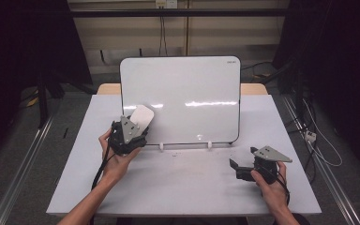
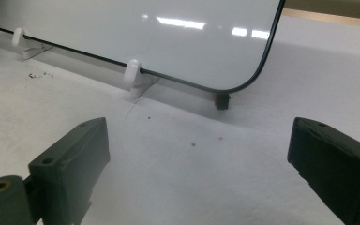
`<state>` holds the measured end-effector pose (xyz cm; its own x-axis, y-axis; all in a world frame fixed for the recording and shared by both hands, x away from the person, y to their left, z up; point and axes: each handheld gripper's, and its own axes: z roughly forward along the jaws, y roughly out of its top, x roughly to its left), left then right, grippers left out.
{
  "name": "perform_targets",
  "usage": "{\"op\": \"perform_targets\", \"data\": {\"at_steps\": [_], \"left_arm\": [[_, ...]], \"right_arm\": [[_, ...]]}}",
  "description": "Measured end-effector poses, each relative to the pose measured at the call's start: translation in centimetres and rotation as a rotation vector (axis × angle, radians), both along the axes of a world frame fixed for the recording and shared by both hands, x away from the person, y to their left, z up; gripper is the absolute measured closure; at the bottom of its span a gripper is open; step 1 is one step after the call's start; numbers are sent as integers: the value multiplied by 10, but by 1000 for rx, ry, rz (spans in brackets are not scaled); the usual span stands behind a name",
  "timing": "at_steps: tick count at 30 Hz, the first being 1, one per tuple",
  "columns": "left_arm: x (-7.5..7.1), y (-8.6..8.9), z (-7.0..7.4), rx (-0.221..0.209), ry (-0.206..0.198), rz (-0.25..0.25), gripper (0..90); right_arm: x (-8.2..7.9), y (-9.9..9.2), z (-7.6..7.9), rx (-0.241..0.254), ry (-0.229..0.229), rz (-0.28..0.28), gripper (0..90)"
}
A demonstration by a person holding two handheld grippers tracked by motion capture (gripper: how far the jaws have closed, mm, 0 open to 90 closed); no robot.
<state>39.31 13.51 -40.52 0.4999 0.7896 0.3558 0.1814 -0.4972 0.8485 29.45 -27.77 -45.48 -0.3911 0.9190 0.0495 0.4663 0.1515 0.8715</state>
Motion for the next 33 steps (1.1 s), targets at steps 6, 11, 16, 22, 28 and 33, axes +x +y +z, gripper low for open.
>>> {"op": "perform_targets", "data": {"at_steps": [6, 11, 16, 22, 28, 33], "left_arm": [[3, -2, -10, 58, -2, 9, 310], [4, -2, -14, 56, -5, 9, 310], [3, 1, -17, 60, 13, 2, 309], [4, -1, -20, 70, 12, 2, 307], [3, 0, -17, 60, 21, -7, 281], [0, -3, -13, 35, 33, -27, 180]], "right_arm": [[0, 0, 0, -3, -2, 2, 59], [0, 1, 1, -4, -4, 6, 59], [3, 3, 1, -4, -4, 9, 60], [4, 2, 1, -4, -5, 3, 60], [2, 2, 1, -3, 3, 2, 60], [0, -1, 1, -4, -7, -7, 59]]}}
